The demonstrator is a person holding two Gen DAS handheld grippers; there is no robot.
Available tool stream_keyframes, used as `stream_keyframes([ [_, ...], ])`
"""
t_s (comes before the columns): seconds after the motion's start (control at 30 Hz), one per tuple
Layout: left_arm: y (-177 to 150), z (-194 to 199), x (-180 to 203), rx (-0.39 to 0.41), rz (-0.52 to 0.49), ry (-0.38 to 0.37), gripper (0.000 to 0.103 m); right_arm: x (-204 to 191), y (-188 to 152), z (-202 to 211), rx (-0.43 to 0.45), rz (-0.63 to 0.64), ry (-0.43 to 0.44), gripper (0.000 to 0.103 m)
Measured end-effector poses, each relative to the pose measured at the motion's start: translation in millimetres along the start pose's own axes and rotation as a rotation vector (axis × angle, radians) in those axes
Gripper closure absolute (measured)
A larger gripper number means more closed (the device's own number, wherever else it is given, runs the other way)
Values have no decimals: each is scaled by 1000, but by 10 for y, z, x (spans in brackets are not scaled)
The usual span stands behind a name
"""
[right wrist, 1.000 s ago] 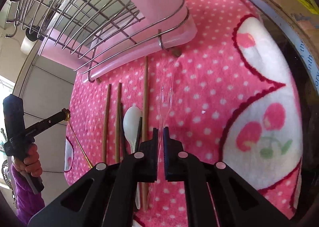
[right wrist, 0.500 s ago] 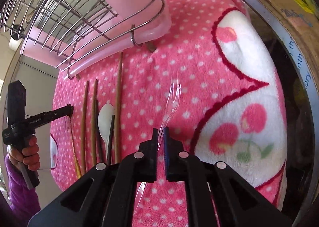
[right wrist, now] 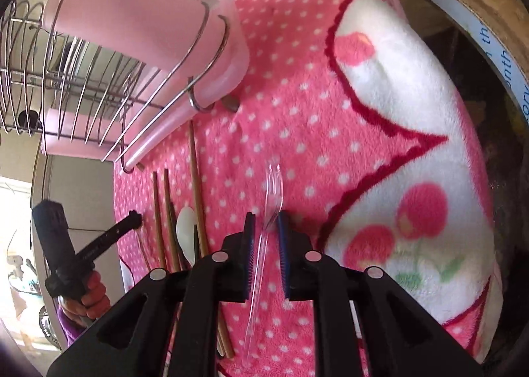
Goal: Organize utensils
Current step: 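Grasp the clear plastic fork with the right tool while the left tool holds the spoon, then insert the black spoon into the pink cup with the left tool while the right tool inserts the fork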
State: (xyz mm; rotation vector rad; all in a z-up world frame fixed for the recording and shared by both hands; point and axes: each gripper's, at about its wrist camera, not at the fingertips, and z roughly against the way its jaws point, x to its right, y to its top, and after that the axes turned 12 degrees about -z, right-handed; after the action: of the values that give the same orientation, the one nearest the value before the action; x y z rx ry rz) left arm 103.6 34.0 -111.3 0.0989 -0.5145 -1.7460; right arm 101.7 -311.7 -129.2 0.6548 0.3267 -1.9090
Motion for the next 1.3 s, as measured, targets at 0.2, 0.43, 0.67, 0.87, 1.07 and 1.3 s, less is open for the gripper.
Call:
stream_keyframes([
  [0.2,-54,203,-26,48,-10,-26,101,-83,65,-26,29,30,-23,89],
  [0.43,-106,398,-20,107,-5,-27,101,-162,-23,-25,114,116,-33,99],
  [0.67,-169,791,-2,244,-4,-7,101,-177,-217,231,191,143,39,100],
  [0.87,-193,1179,37,369,-8,53,101,-318,-437,700,335,225,137,100],
  [1.07,-154,1649,78,514,-20,137,101,-681,-549,1245,537,352,223,100],
  [1.3,-1,2164,142,667,-31,218,101,-1216,-556,1717,791,494,286,100],
])
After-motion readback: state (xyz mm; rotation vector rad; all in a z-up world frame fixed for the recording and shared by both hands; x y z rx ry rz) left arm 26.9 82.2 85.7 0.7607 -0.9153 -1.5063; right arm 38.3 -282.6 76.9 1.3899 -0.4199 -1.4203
